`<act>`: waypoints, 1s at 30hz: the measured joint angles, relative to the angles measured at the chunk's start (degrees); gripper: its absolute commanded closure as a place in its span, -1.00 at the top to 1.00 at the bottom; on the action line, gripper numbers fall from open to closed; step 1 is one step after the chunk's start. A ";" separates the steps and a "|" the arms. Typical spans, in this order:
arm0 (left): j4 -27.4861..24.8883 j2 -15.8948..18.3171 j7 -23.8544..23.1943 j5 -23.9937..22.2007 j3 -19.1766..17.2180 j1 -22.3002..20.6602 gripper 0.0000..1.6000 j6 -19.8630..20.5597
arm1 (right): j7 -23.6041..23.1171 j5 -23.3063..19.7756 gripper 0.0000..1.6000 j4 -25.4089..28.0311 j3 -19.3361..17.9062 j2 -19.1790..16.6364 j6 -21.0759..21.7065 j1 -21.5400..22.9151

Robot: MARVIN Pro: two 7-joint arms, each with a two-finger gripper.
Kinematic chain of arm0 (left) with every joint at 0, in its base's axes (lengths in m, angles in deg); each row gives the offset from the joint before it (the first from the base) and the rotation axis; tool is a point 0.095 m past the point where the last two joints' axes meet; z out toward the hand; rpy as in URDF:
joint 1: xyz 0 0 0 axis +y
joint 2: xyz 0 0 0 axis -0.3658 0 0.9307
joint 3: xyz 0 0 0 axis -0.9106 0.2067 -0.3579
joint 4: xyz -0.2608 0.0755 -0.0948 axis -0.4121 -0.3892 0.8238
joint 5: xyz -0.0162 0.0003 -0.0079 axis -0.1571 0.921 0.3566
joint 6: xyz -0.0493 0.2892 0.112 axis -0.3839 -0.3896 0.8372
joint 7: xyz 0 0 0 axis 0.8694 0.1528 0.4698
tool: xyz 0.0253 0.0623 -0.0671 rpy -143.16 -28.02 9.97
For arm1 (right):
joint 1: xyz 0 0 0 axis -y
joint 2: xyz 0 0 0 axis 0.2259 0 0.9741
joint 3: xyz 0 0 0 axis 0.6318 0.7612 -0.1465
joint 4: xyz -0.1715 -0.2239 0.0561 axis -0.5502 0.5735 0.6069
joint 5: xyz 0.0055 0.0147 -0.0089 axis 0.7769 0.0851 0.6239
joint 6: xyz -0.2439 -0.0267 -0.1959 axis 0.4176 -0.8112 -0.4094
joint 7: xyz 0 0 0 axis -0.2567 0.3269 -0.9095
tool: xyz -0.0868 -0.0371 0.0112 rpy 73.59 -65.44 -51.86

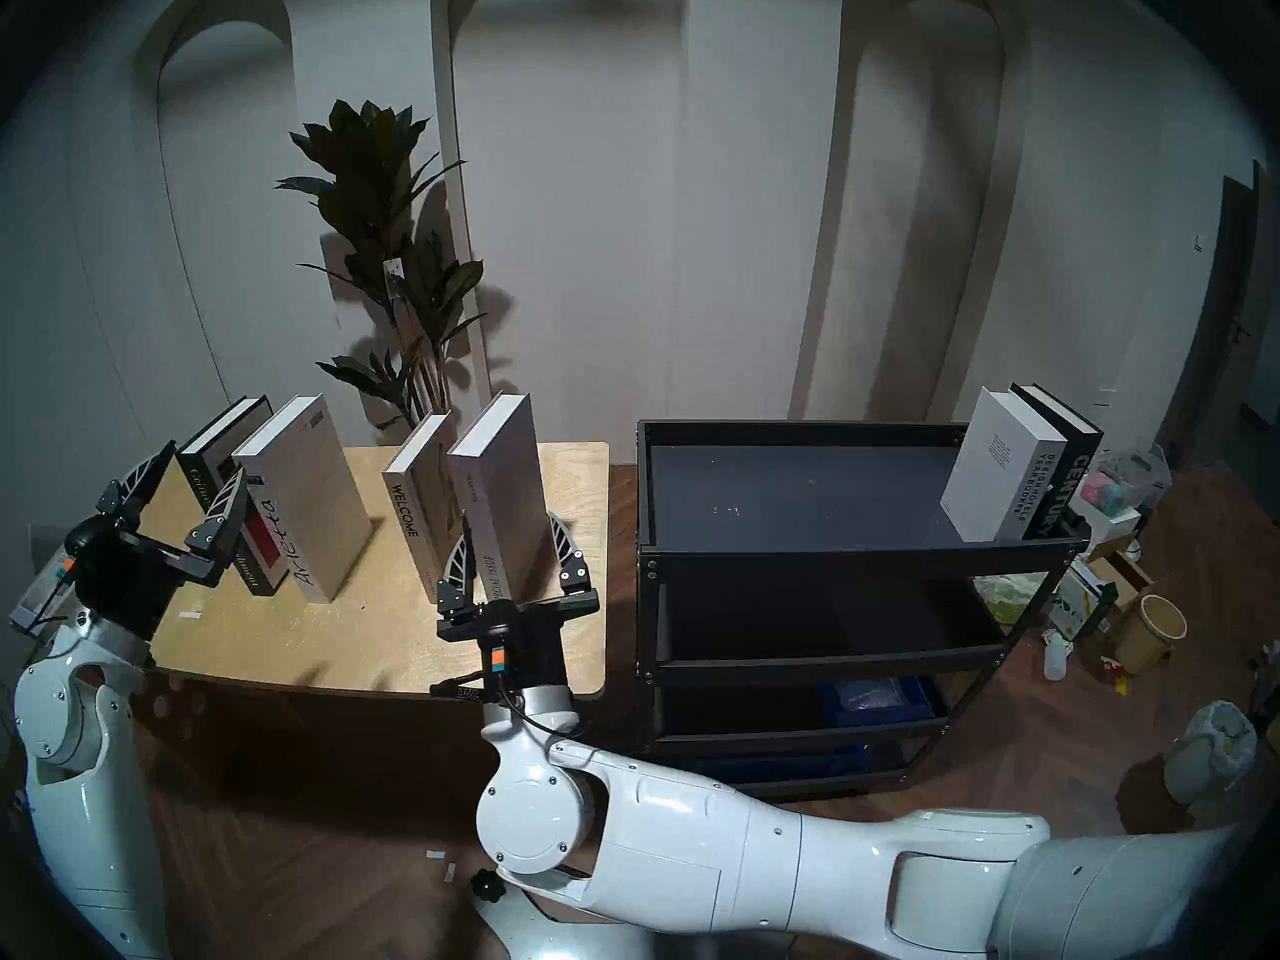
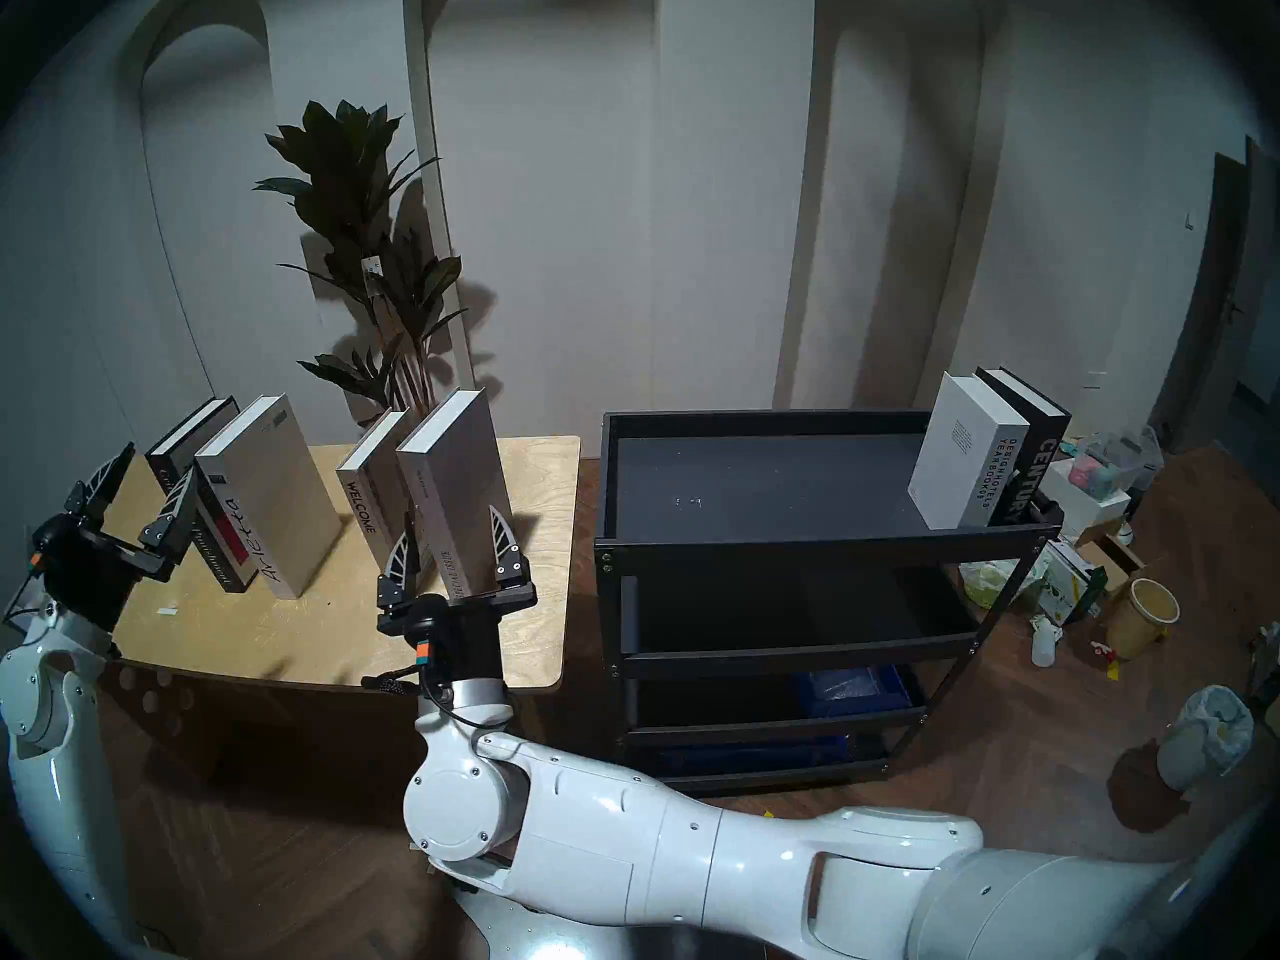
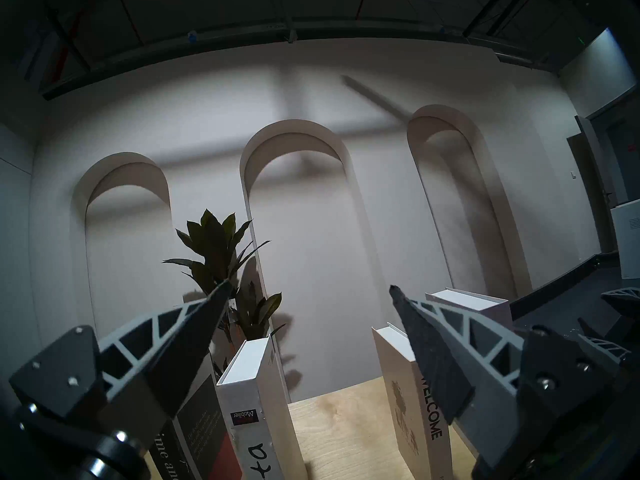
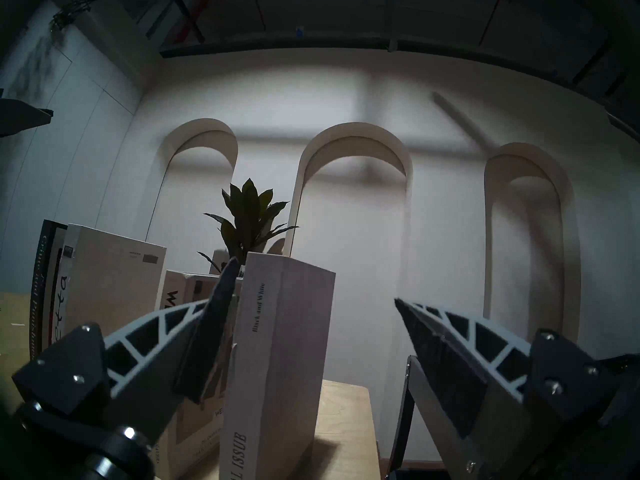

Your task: Move the books from the display table onto the shelf, standing them upright with spines facing out and tallest at one end

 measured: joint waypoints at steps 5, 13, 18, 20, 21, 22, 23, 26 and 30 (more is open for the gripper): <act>0.01 -0.01 0.05 -0.05 -0.02 -0.01 1.00 -0.01 | 1.24 -6.27 1.00 -2.73 2.01 2.56 -1.20 2.08; 0.02 -0.03 0.16 -0.10 -0.04 -0.03 1.00 -0.02 | 4.12 -15.91 1.00 -6.97 5.60 6.66 -3.41 5.35; 0.02 -0.04 0.20 -0.13 -0.05 -0.04 1.00 -0.03 | 6.13 -19.59 1.00 -8.48 7.69 9.20 -4.43 7.41; 0.02 -0.05 0.21 -0.14 -0.05 -0.04 1.00 -0.03 | 7.03 -20.91 1.00 -9.07 8.66 10.29 -4.84 8.31; 0.02 -0.05 0.22 -0.14 -0.05 -0.05 1.00 -0.03 | 7.40 -21.53 1.00 -9.38 9.10 10.79 -5.04 8.71; 0.02 -0.05 0.23 -0.15 -0.05 -0.05 1.00 -0.04 | 7.95 -22.48 1.00 -9.91 9.80 11.57 -5.35 9.30; 0.02 -0.05 0.23 -0.15 -0.05 -0.05 1.00 -0.04 | 8.13 -22.83 1.00 -10.12 10.03 11.84 -5.46 9.51; 0.02 -0.06 0.24 -0.16 -0.05 -0.05 1.00 -0.04 | 9.41 -25.27 1.00 -11.88 11.39 13.79 -6.20 10.81; 0.02 -0.06 0.25 -0.18 -0.05 -0.06 1.00 -0.05 | 10.37 -27.10 1.00 -13.91 12.19 15.66 -6.74 11.96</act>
